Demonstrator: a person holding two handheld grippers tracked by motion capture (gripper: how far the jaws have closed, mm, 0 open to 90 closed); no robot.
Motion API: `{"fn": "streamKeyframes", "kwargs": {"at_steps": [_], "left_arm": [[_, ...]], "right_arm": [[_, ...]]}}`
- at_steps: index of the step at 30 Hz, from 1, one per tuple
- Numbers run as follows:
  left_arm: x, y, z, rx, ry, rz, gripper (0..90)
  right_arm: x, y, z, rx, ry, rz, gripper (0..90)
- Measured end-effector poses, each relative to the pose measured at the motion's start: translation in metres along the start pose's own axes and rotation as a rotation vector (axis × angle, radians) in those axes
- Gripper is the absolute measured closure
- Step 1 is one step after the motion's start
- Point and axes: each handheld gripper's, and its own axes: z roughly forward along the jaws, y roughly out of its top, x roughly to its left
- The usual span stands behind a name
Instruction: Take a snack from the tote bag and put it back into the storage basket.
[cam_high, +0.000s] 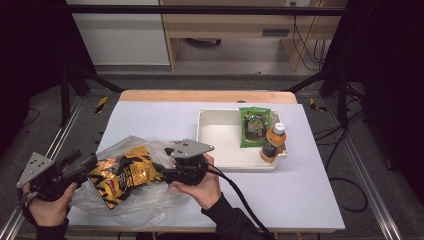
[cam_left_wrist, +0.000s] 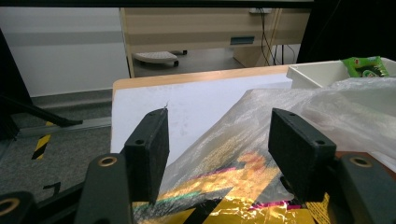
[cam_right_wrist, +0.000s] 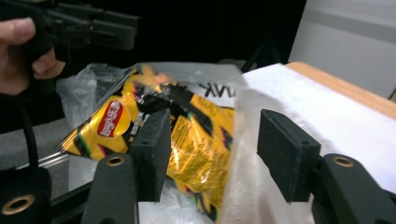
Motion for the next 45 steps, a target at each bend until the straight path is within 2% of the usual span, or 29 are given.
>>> {"fn": "streamKeyframes", "kwargs": {"at_steps": [7, 12, 19, 24, 29, 35, 39, 42, 45], "left_arm": [[-0.006, -0.003, 0.001, 0.029, -0.003, 0.020, 41.7], [-0.003, -0.005, 0.002, 0.032, -0.005, 0.013, 43.0], [0.000, -0.004, 0.000, 0.018, 0.001, 0.006, 43.6], [0.004, -0.003, -0.004, -0.003, 0.011, -0.004, 42.6], [0.009, 0.000, -0.009, -0.026, 0.021, -0.013, 42.2], [0.011, 0.001, -0.012, -0.039, 0.029, -0.019, 41.9], [0.010, 0.001, -0.012, -0.039, 0.029, -0.020, 41.8], [0.010, 0.001, -0.012, -0.038, 0.030, -0.019, 41.6], [0.011, 0.001, -0.012, -0.038, 0.031, -0.020, 41.4]], "right_arm": [[0.011, -0.005, 0.009, 0.046, 0.022, -0.032, 54.8], [0.024, -0.008, 0.018, 0.057, 0.047, -0.042, 57.5], [0.048, -0.013, 0.043, 0.068, 0.088, -0.045, 55.2], [0.070, -0.016, 0.062, 0.054, 0.124, -0.032, 50.2], [0.092, -0.021, 0.079, 0.049, 0.147, -0.048, 44.4], [0.108, -0.027, 0.091, 0.032, 0.140, -0.047, 36.3], [0.114, -0.032, 0.098, 0.051, 0.120, -0.063, 36.5], [0.116, -0.036, 0.104, 0.080, 0.101, -0.075, 41.1], [0.117, -0.038, 0.107, 0.104, 0.091, -0.082, 53.0]]}}
